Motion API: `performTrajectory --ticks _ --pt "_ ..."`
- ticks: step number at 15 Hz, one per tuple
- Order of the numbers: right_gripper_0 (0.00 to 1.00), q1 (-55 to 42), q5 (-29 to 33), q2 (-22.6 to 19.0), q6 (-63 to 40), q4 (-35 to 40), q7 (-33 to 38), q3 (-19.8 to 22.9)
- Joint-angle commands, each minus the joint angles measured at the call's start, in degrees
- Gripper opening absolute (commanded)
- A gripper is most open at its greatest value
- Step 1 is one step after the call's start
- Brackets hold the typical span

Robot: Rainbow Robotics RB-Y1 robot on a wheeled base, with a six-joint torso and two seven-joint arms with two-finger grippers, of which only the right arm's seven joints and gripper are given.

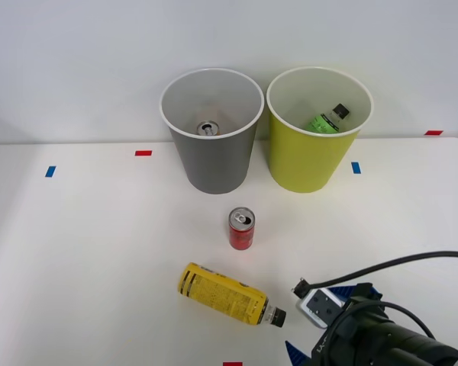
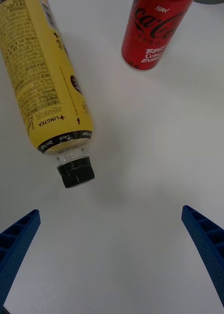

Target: Put cans in the gray bin, plastic bottles in the light green bin

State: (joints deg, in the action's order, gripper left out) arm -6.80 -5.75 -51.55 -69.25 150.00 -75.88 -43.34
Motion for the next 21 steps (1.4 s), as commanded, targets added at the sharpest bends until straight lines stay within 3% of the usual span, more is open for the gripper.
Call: performTrajectory --ticks 1,10,16,21 --pt "1.0 2.8 -2.7 0.0 -5.3 0.0 0.9 0.3" --pt "1.0 9.4 -5.1 -2.9 -10.9 0.0 3.6 -3.4" --pt "1.0 14.5 -14.8 -3.7 -12.2 0.0 10.6 -3.4" --pt "1.0 15.9 -18.0 -5.6 -12.2 0.0 13.4 -4.2"
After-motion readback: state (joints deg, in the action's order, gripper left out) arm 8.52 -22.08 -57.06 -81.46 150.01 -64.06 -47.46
